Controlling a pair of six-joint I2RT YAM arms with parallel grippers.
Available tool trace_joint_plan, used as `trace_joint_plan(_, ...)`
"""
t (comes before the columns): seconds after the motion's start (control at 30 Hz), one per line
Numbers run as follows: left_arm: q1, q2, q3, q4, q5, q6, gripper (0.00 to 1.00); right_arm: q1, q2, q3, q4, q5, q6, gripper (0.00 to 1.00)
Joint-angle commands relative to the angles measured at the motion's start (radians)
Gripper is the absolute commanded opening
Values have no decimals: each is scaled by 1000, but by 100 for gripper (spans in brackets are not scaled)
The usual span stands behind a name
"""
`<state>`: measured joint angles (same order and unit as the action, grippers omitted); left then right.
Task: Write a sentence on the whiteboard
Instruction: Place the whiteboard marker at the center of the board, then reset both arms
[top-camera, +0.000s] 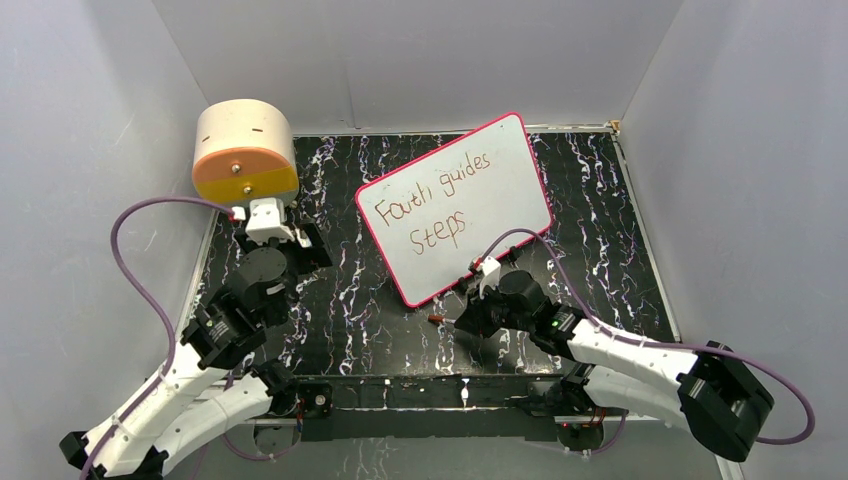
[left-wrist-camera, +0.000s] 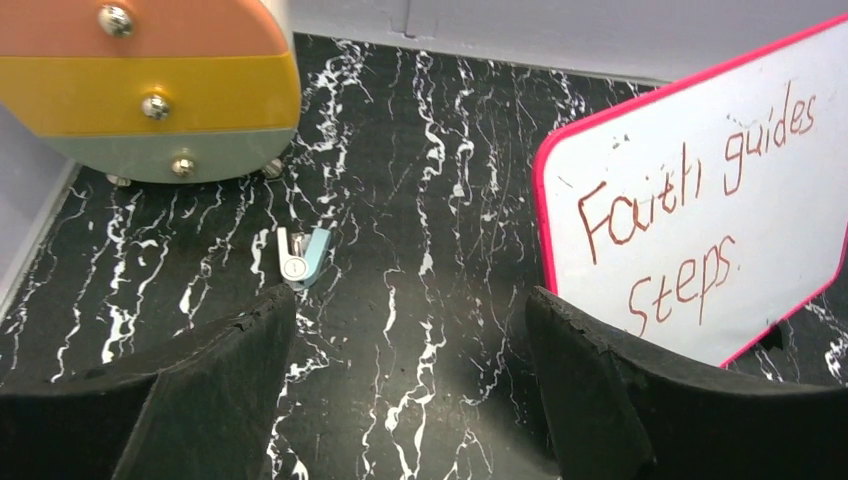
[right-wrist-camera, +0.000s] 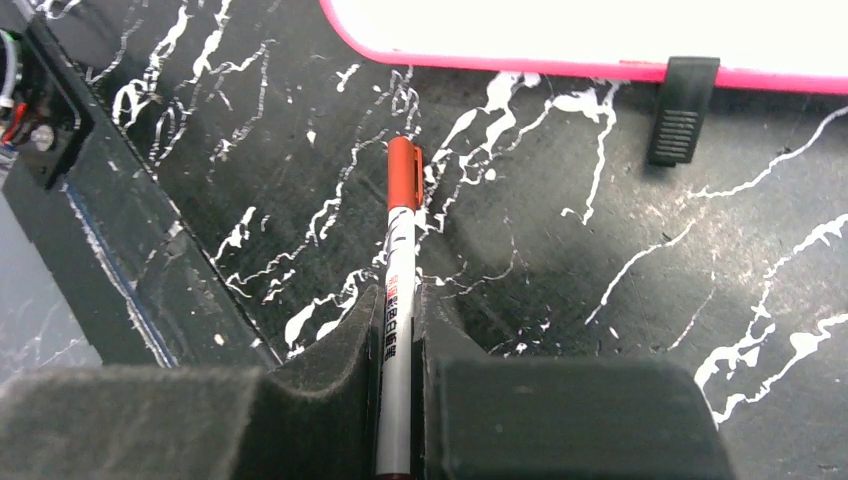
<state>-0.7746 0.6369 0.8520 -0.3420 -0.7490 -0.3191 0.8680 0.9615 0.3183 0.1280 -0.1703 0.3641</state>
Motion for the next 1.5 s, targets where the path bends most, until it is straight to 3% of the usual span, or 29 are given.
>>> trace_joint_plan(0.0,-3,-46,-13,18,-88,33,82,0,26,3,5,48,33,8)
trace_joint_plan(0.47,-3,-91,-28,9,-101,40,82,0,-33,31,-120,160,79,41)
trace_joint_plan(0.63,-3,-108,-32,4,-101,40,83,-1,-92,82,-217,269,79,65)
trace_joint_plan(0.7,-3,-120,-35,2,-103,44,83,0,-125,114,-255,325,74,90)
trace_joint_plan(0.73,-4,-127,-34,0,-104,46,84,-1,-138,139,-283,368,73,98)
trace_joint_plan(1.0,-3,-196,-37,-23,-101,68,86,0,-279,355,-488,700,27,99)
trace_joint_plan(1.27,-3,-328,-52,-18,-83,106,87,-1,-385,528,-656,907,-30,99)
trace_joint_plan(1.47,-3,-451,-114,2,-140,123,87,-1,-561,484,-626,1015,-72,99)
